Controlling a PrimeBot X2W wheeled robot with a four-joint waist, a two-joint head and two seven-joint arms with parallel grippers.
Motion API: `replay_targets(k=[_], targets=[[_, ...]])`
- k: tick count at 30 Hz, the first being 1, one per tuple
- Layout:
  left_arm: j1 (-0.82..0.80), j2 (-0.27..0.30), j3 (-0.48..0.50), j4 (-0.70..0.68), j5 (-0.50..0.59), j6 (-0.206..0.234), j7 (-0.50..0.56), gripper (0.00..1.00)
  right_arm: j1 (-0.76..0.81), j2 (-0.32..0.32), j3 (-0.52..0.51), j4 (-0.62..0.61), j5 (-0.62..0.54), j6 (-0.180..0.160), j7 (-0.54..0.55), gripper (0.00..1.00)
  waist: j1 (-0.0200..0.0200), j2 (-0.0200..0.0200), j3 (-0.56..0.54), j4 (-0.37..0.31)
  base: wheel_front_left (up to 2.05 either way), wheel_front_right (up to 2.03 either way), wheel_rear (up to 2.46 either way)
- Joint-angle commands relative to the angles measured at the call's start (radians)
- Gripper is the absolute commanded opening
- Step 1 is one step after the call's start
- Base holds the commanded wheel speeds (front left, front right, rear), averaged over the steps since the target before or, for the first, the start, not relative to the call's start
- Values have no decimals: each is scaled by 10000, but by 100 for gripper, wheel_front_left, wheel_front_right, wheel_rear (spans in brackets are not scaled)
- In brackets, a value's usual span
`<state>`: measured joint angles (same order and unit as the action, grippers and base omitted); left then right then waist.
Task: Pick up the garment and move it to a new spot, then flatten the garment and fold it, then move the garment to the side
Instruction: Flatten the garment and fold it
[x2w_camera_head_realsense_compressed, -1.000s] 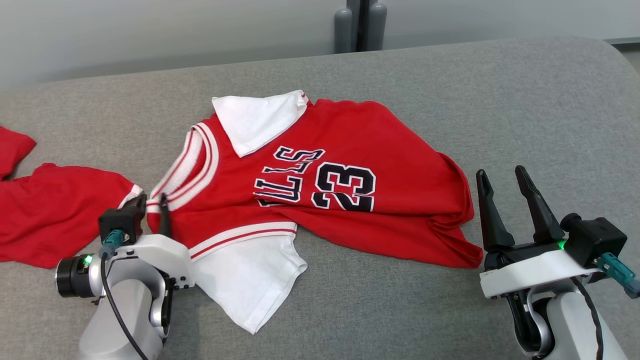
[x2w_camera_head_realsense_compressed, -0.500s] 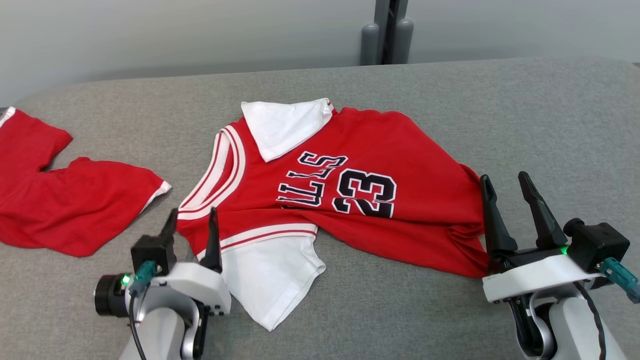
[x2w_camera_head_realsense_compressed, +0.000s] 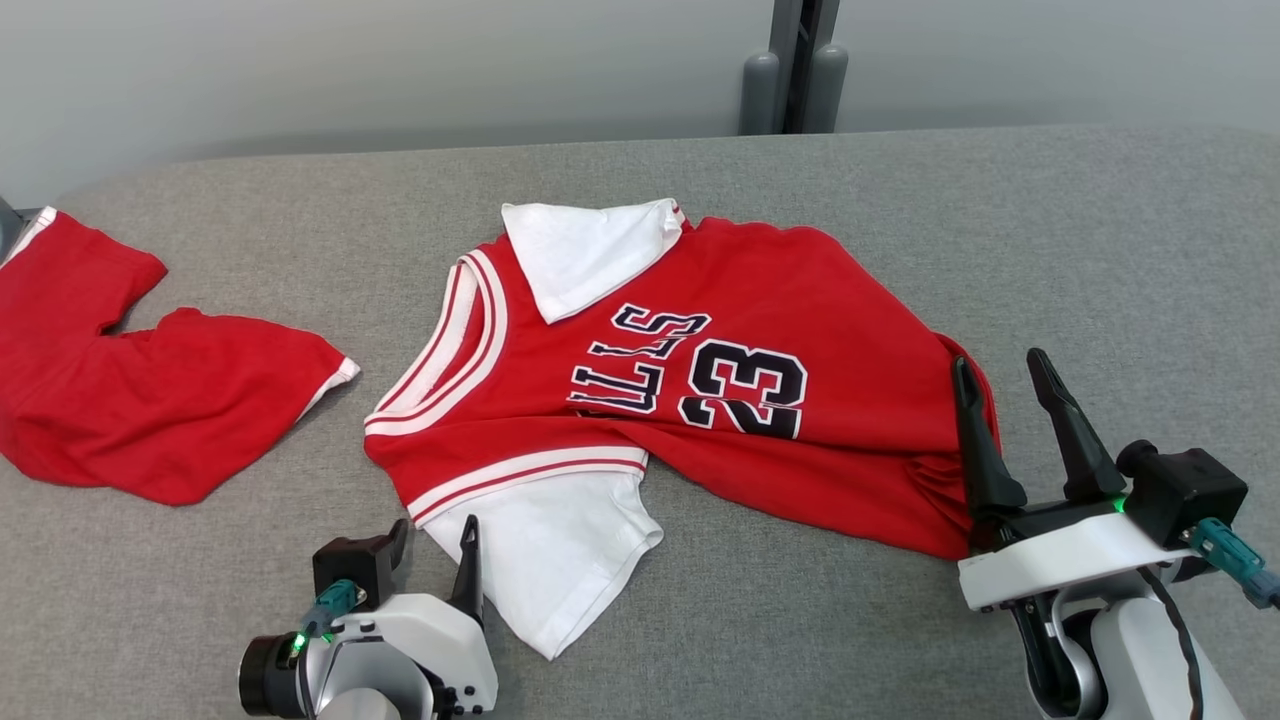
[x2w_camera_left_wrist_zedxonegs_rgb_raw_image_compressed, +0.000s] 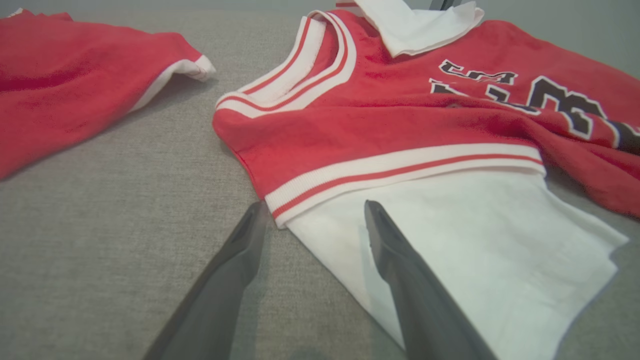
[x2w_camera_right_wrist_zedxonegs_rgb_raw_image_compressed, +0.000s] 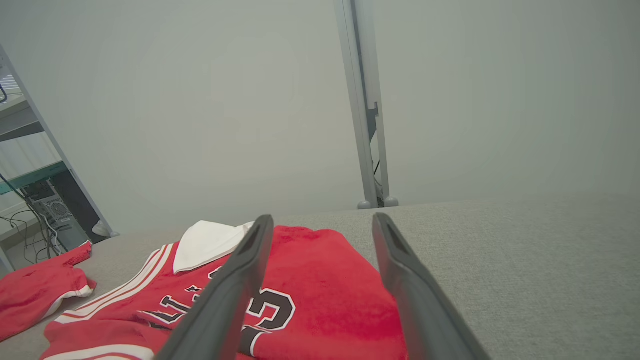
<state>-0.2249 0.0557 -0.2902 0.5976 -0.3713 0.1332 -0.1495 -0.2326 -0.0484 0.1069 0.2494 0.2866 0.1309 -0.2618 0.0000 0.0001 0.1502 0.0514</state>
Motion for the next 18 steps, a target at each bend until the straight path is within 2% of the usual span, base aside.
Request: replay_targets(k=[1, 4, 6, 7, 8, 9, 13, 15, 18], targets=[[45, 39, -1, 6, -71, 56, 64, 100, 81, -45, 10, 39, -17, -3, -52, 100, 0, -1, 16, -17, 0, 0, 0], [34, 28, -62, 26, -219, 52, 213, 100, 54, -45, 38, 40, -1, -3, -52, 100, 0, -1, 59, -51, 0, 0, 0], [-158, -6, -319, 194, -473, -119, 462, 100, -47, -45, 72, 45, -27, -3, -52, 100, 0, -1, 188, -167, 0, 0, 0], [-183, -15, -365, 244, -609, -201, 553, 67, -49, -45, 58, 61, -44, -3, -52, 100, 0, -1, 199, -188, 0, 0, 0], [-202, -19, -398, 264, -636, -206, 591, 20, -49, -45, 51, 68, -49, -3, -52, 100, 0, -1, 195, -194, 0, 0, 0], [-211, -21, -438, 286, -673, -236, 613, 0, -44, -45, 38, 70, -55, -3, -52, 100, 0, -1, 189, -194, 0, 0, 0], [-270, -18, -487, 286, -697, -283, 519, 0, -33, -45, 2, 75, -49, -3, -52, 100, 0, -1, 145, -167, 0, 0, 0], [-357, 185, -510, 239, -503, -150, 304, 0, -1, -45, -44, 106, -27, -3, -52, 100, 0, -1, 51, -90, 0, 0, 0], [-310, 255, -530, 165, -501, -196, 224, 0, 44, -47, -85, 145, 8, -3, -52, 100, 0, -1, -66, 21, 0, 0, 0]])
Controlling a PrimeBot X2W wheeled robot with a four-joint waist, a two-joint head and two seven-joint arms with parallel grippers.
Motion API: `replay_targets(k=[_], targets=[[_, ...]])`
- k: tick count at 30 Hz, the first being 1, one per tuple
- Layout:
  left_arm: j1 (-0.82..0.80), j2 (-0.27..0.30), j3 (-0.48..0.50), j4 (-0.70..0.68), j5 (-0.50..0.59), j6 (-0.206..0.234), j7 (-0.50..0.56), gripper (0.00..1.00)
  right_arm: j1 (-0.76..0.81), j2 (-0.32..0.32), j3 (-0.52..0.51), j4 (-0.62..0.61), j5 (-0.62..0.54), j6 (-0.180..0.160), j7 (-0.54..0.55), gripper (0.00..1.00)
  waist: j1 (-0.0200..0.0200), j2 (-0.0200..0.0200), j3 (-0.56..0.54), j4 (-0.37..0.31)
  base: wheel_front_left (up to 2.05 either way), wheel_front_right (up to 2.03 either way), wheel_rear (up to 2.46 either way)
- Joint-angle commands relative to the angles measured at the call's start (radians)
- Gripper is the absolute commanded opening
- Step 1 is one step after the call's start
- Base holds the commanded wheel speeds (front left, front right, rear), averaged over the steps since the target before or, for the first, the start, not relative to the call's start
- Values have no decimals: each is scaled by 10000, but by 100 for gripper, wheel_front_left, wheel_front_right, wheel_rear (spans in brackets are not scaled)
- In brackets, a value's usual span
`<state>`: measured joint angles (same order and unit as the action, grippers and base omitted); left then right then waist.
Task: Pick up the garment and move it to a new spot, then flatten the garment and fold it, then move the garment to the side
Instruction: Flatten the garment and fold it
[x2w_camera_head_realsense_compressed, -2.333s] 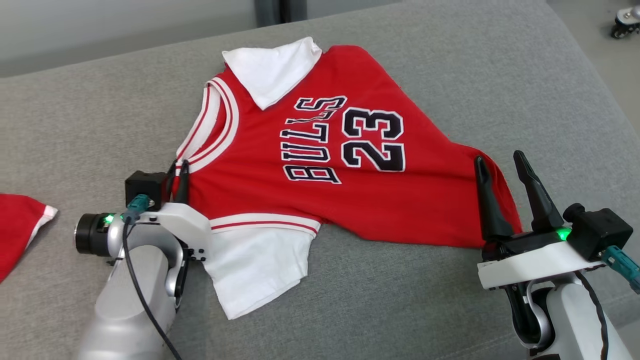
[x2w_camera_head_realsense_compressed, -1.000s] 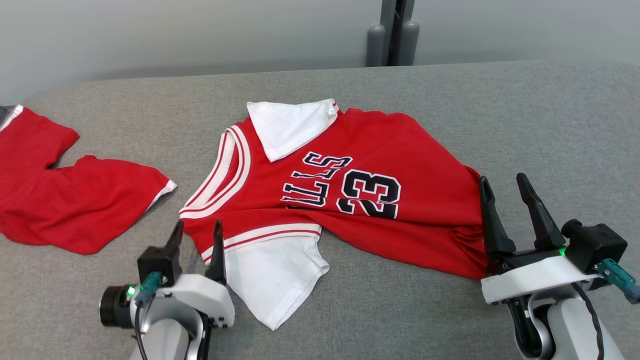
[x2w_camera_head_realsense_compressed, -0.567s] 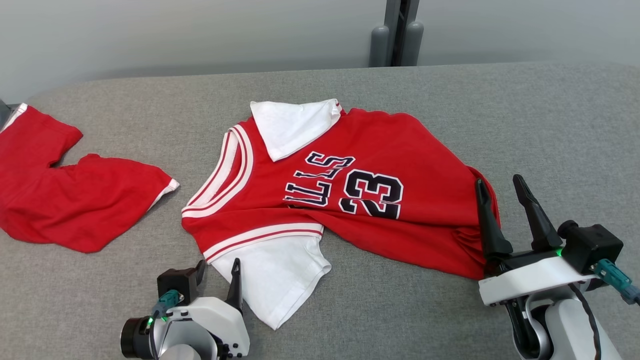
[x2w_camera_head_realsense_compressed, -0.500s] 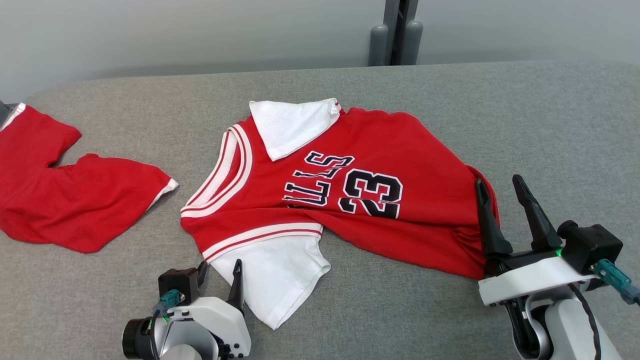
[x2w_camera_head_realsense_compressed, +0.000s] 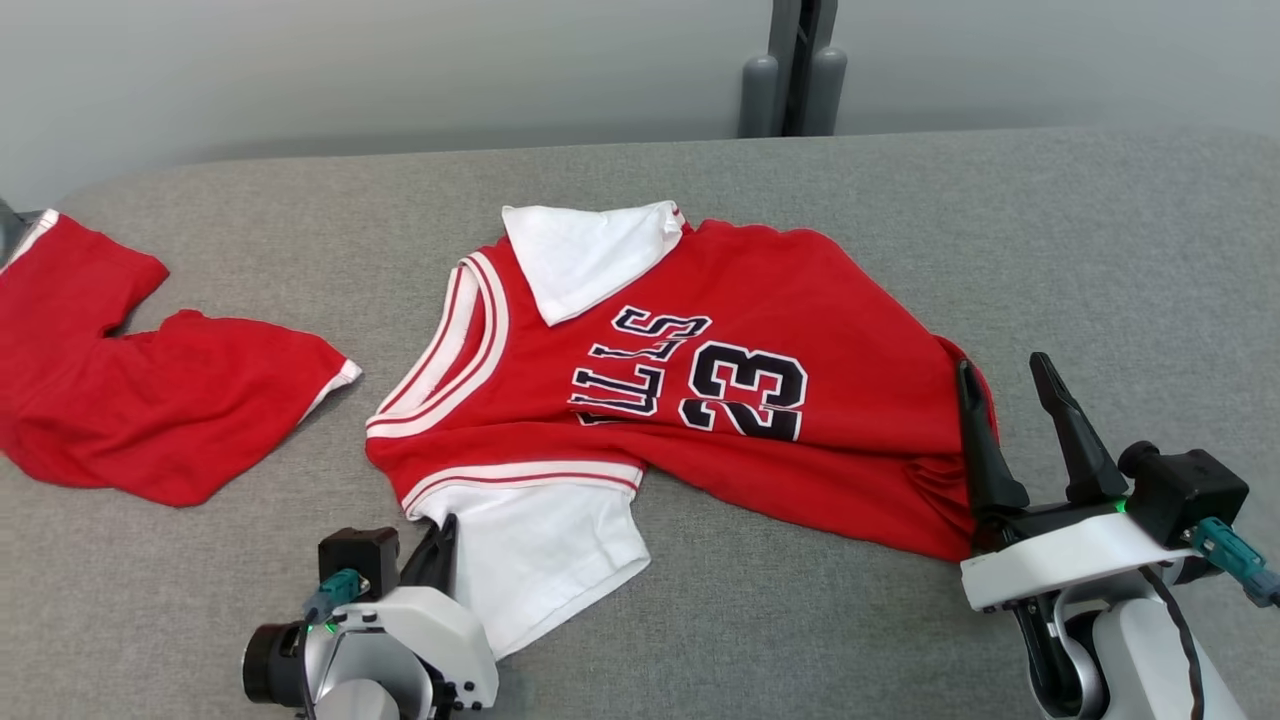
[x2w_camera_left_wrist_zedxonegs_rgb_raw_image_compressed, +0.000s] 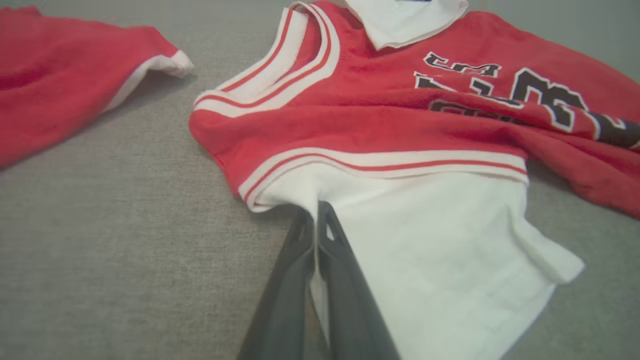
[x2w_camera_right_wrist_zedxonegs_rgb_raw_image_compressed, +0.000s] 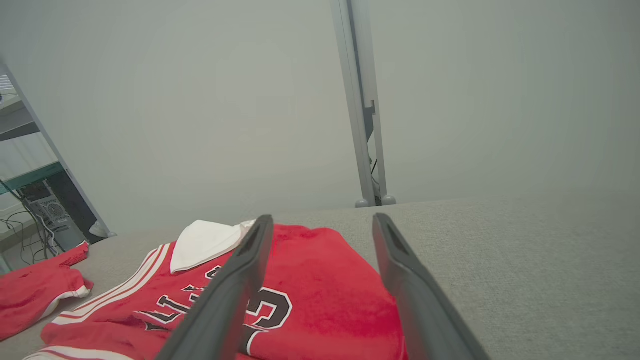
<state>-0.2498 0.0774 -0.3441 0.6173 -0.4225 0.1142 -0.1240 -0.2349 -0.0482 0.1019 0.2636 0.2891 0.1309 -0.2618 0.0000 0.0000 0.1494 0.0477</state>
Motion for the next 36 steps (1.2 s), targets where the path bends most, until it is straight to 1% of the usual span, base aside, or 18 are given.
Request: replay_targets(k=[1, 7, 12, 15, 17, 19, 20, 21, 22, 26, 29, 32, 36], targets=[[-53, 135, 31, -71, 39, 39, -73, 0, 79, -47, -19, 13, 3, -3, -52, 100, 0, 0, -89, 86, 0, 0, 0], [139, 504, 146, -459, 51, 208, -102, 0, 146, -50, -72, 47, 91, -3, -53, 100, 0, 0, -254, 317, 0, 0, 0], [370, 843, 260, -913, 84, 433, 47, 0, 194, -49, -80, 93, 102, -3, -53, 100, 0, 0, -379, 474, 0, 0, 0], [551, 1065, 384, -1166, 111, 719, 163, 0, 226, -47, -74, 145, 124, -3, -53, 100, 0, 0, -467, 528, 0, 0, 0], [675, 1111, 371, -1378, 103, 812, 288, 0, 234, -49, -74, 184, 135, -3, -53, 100, 0, 0, -505, 551, 0, 0, 0], [800, 1189, 302, -1540, 83, 793, 462, 0, 244, -49, -72, 231, 142, -3, -53, 100, 0, 0, -544, 567, 0, 0, 0], [857, 1210, 255, -1608, 83, 801, 600, 30, 243, -47, -73, 252, 144, -3, -53, 100, 0, 0, -552, 572, 0, 0, 0], [879, 1244, 193, -1681, 147, 838, 726, 86, 233, -47, -76, 281, 142, -3, -53, 100, 0, 0, -560, 576, 0, 0, 0], [894, 1234, 165, -1776, 178, 877, 776, 100, 216, -49, -106, 321, 117, -3, -53, 100, 0, 0, -570, 576, 0, 0, 0], [877, 1142, 155, -2176, 246, 1120, 661, 100, 79, -50, -348, 511, -6, -3, -53, 100, 0, 0, -577, 558, 0, 0, 0], [725, 1065, 144, -2502, 342, 1197, 262, 100, -28, -52, -671, 708, -72, -4, -53, 100, 0, 0, -529, 535, 0, 0, 0], [591, 951, 59, -2701, 422, 1098, -149, 100, -224, -49, -1004, 1068, -102, -4, -43, 100, 0, 0, -432, 499, 0, 0, 0], [392, 795, -167, -2779, 497, 970, -493, 100, -683, -44, -1448, 2066, -105, -4, 163, 100, 0, 0, -215, 470, 0, 0, 0]])
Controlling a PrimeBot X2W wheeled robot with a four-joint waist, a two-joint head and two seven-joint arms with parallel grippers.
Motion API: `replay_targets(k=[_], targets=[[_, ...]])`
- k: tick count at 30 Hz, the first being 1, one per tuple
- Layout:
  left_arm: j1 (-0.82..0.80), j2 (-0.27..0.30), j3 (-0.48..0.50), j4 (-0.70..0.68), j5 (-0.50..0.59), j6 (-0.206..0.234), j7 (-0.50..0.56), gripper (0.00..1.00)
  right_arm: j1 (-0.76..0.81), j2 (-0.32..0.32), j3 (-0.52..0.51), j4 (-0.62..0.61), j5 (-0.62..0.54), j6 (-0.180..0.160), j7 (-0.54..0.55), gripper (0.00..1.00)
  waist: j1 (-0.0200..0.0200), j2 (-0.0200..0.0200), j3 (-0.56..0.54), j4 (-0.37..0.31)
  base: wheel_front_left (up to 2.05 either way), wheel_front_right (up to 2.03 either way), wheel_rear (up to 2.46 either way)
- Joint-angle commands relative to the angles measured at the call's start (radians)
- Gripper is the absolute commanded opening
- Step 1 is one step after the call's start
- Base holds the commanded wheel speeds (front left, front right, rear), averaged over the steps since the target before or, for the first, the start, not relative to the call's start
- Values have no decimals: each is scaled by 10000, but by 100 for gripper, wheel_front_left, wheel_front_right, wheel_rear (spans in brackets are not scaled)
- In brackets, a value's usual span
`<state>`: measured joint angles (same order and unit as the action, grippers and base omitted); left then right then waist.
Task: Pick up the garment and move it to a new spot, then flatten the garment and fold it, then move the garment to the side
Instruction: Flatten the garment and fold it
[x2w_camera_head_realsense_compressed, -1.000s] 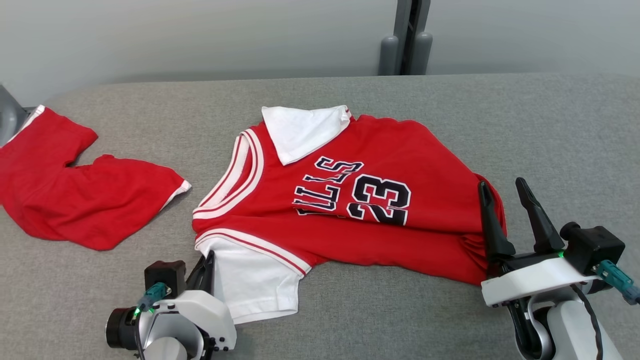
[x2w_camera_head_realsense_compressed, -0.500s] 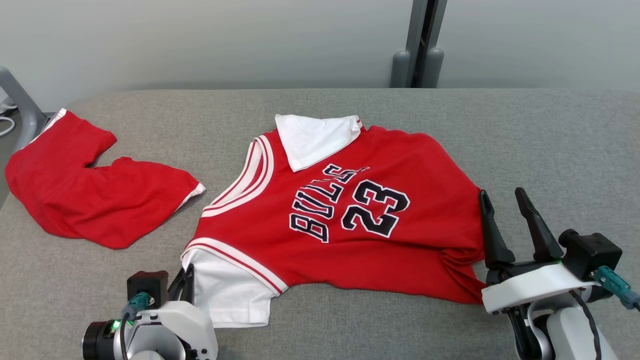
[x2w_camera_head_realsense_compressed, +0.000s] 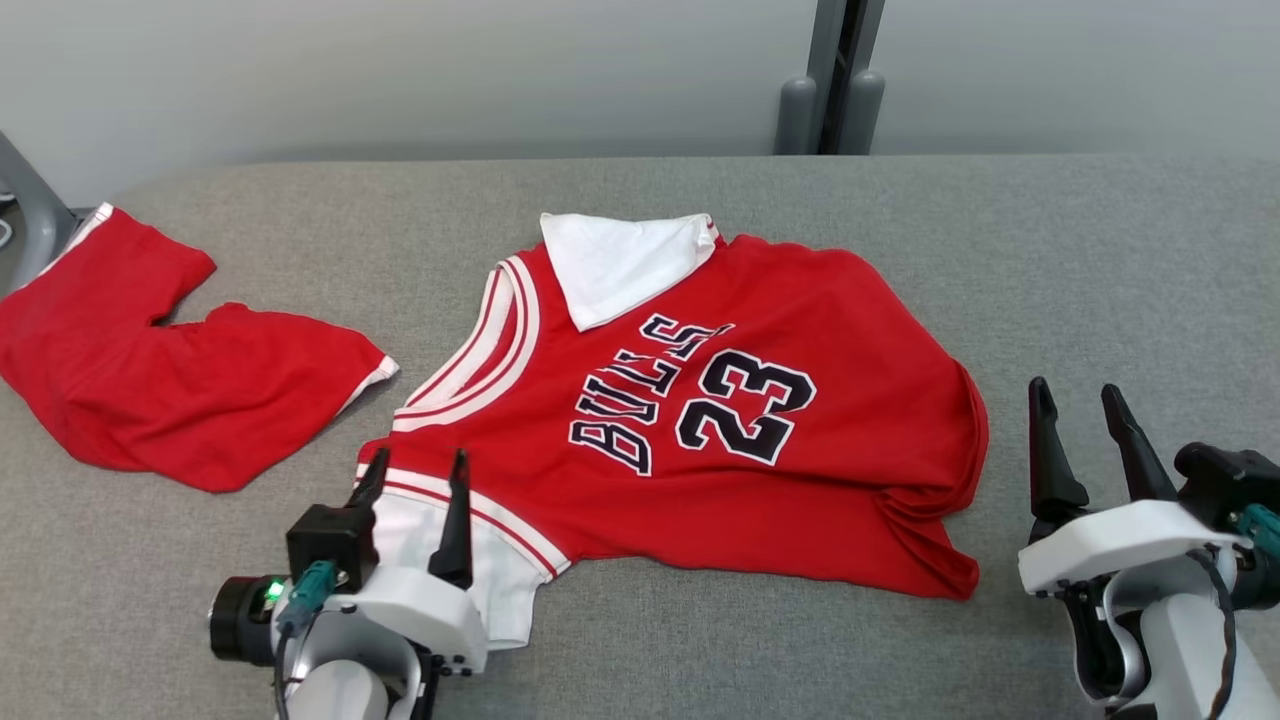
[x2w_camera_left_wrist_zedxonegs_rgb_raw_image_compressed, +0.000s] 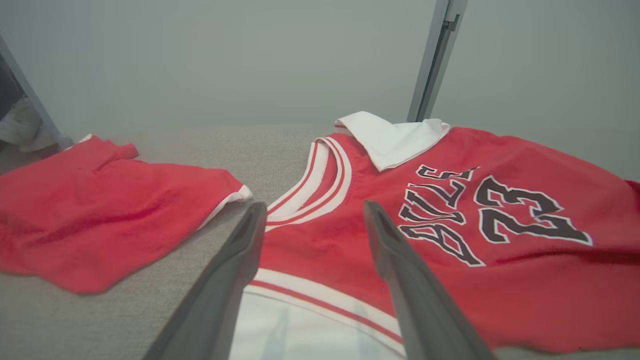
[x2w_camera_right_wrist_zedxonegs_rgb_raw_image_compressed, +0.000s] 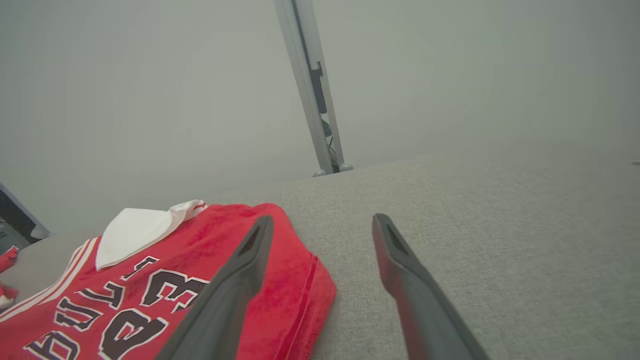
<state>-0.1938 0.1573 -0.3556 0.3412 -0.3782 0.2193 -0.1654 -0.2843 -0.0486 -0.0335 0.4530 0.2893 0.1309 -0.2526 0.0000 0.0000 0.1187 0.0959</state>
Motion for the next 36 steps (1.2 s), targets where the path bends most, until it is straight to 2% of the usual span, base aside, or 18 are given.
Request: replay_targets(k=[1, 7, 12, 17, 18, 19, 20, 24, 29, 33, 36], targets=[[-218, -37, -110, -7, 76, -104, -122, 100, -353, -45, -190, 442, -106, -4, 202, 100, 0, 0, 163, -13, 0, 0, 0], [-512, -221, -368, 155, 174, -243, -217, 100, -1135, -182, -270, 1684, -60, -4, 936, 100, 0, 0, 564, 78, 0, 0, 0], [-770, -288, -511, 407, 175, -330, -304, 100, -1802, -442, 71, 2625, 263, -4, 1313, 100, 0, 0, 880, 261, 0, 0, 0], [-1050, -375, -618, 648, 169, -373, -396, 100, -2460, -679, 420, 3532, 1121, -4, 1740, 100, 0, 0, 1140, 557, 0, 0, 0], [-1084, -391, -630, 680, 164, -379, -403, 100, -2543, -674, 541, 3659, 1335, -4, 1902, 93, 0, 0, 1162, 603, 0, 0, 0], [-1102, -405, -645, 712, 156, -383, -420, 100, -2637, -702, 655, 3731, 1513, -4, 1963, 14, 0, 0, 1188, 644, 0, 0, 0], [-1109, -419, -662, 746, 150, -386, -435, 100, -2724, -763, 673, 3809, 1744, -4, 1990, 0, 0, 0, 1204, 682, 0, 0, 0], [-1155, -461, -703, 867, 109, -390, -497, 100, -3088, -1052, 835, 3823, 2066, -4, 1278, 0, 0, 0, 1196, 791, 0, 0, 0], [-1109, -480, -714, 1044, 53, -364, -553, 100, -3487, -1331, 1081, 3498, 1782, -4, 88, 0, 0, 0, 1025, 808, 0, 0, 0], [-1058, -504, -716, 1124, -25, -333, -598, 100, -3549, -1535, 1907, 2537, 969, -4, -139, 0, 0, 0, 868, 749, 0, 0, 0], [-1038, -518, -730, 1156, -71, -323, -610, 100, -3260, -1641, 2818, 1060, -5, -4, -134, 0, 0, 0, 825, 681, 0, 0, 0]])
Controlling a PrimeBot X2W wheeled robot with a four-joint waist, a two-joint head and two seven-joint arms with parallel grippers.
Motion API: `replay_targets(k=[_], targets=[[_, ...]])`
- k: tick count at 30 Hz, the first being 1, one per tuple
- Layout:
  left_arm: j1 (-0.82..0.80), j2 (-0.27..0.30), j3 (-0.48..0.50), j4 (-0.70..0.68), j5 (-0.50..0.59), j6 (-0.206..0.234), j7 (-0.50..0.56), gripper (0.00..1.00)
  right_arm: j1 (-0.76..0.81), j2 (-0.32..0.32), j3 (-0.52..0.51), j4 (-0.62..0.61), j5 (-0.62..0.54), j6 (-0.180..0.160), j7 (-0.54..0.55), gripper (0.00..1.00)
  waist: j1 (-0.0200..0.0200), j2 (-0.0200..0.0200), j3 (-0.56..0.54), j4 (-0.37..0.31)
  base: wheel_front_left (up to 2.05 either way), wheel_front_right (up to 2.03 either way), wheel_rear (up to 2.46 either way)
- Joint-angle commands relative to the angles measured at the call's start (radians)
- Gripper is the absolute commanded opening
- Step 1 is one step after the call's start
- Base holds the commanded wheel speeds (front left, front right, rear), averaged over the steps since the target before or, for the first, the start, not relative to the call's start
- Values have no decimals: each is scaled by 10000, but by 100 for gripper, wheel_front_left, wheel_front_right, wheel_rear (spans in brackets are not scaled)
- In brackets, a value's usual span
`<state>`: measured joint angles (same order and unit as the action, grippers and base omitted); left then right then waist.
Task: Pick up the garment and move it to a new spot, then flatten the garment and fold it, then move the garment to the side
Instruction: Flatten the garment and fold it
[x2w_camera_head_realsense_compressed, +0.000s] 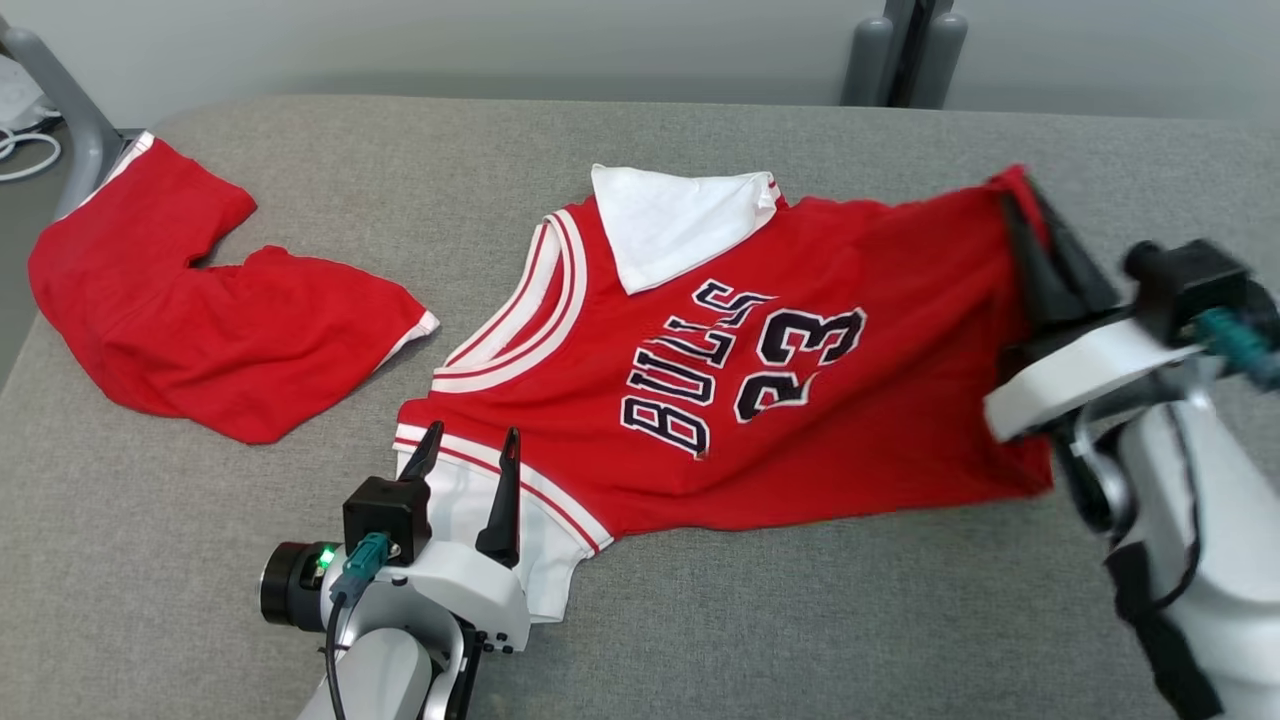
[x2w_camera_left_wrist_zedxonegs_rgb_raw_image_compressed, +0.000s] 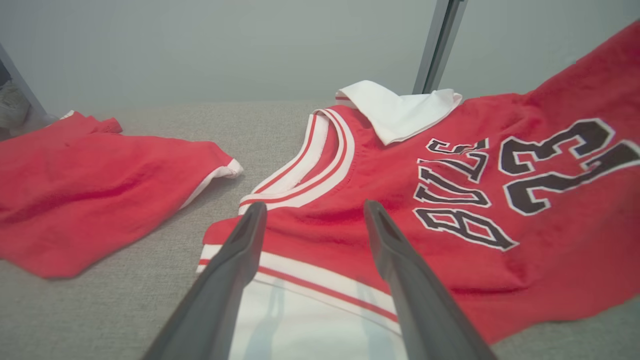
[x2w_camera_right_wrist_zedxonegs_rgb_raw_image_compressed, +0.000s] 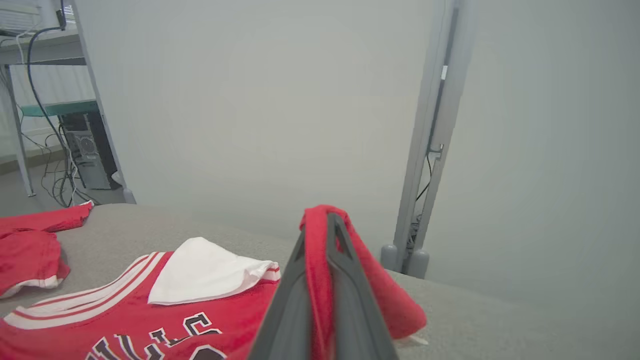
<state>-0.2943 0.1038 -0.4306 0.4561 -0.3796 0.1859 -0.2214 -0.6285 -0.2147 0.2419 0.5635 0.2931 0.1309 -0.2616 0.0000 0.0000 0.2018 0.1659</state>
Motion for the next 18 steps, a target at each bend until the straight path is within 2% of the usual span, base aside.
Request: replay_targets(k=[1, 2, 5, 8, 11, 12, 18], targets=[[-36, 10, 4, 28, -69, 0, -50, 100, 352, -5, 414, -454, -322, -4, -44, 0, 0, 0, -12, -35, 0, 0, 0], [-43, -4, -29, 70, -91, -23, -62, 100, 601, -113, 1380, -1130, -864, -4, -47, 0, 0, 0, -29, -60, 0, 0, 0], [-71, -16, -83, 177, -110, -76, -61, 100, 823, -370, 3135, -1330, -1409, -5, -49, 0, 0, 0, -51, -73, 0, 0, 0], [-108, -33, -148, 268, -140, -79, -61, 100, 958, -416, 4442, -770, -1175, -5, -50, 0, 0, 0, -73, -60, 0, 0, 0], [-124, -38, -193, 350, -180, -134, -49, 100, 964, -327, 5243, 107, -614, -5, 129, 0, 0, 0, -111, -27, 0, 0, 0], [-104, -6, -204, 407, -190, -143, -57, 100, 856, -221, 5445, 828, -41, -5, 221, 100, 0, 0, -148, -23, 0, 0, 0], [-3, 42, -166, 477, -265, -81, -87, 100, 784, -206, 5459, 1368, 1000, -5, 264, 100, 0, 0, -279, -103, 0, 0, 0]])
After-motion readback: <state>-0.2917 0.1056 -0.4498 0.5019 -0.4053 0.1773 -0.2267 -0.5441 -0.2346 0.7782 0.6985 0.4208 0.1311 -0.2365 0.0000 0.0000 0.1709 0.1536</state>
